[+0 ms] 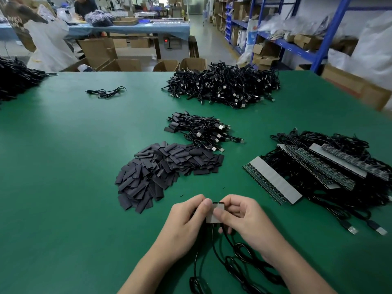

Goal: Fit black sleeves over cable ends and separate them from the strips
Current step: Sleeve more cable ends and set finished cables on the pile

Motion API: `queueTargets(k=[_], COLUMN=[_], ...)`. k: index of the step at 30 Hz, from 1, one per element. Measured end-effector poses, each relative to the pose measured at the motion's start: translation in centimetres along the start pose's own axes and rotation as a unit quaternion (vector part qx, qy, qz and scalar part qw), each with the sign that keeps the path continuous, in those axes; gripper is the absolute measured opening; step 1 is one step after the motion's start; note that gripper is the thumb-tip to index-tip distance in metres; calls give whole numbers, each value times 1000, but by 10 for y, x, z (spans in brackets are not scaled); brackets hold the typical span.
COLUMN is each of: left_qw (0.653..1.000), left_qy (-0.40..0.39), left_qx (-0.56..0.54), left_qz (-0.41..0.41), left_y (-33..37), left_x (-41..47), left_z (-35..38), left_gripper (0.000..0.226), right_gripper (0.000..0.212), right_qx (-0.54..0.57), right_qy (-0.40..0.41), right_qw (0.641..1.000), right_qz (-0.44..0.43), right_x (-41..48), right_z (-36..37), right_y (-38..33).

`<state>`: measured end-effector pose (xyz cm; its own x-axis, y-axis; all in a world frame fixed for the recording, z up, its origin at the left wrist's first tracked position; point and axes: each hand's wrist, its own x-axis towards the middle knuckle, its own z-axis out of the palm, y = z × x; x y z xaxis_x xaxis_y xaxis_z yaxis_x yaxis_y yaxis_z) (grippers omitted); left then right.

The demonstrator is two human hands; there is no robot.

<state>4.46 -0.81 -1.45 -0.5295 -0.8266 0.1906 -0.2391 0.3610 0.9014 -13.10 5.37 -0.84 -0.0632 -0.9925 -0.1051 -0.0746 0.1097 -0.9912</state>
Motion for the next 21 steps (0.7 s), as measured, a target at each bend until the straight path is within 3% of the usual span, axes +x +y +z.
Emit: queueTargets(k=[4,11,15,21], left_qw=[1000,999,998,996], left_qy=[-1,-26,-44,-54], left_qx=[22,-13,-41,-67], left_qz=[9,15,5,-12], left_y=[-2,3,3,2], left_x=[-1,-4,-5,-6], left_z=[1,3,4,5], left_gripper=[44,40,43,47], right_gripper=[11,7,17,11], right_qx=[9,90,113,142], right_qy=[-2,-29,-36,-42], right_qw=[1000,995,993,989], right_qz=[-7,-1,7,5], right_x=[-1,-4,-5,-5], right_z=[5,8,9,10], right_y=[2,1,0,-1])
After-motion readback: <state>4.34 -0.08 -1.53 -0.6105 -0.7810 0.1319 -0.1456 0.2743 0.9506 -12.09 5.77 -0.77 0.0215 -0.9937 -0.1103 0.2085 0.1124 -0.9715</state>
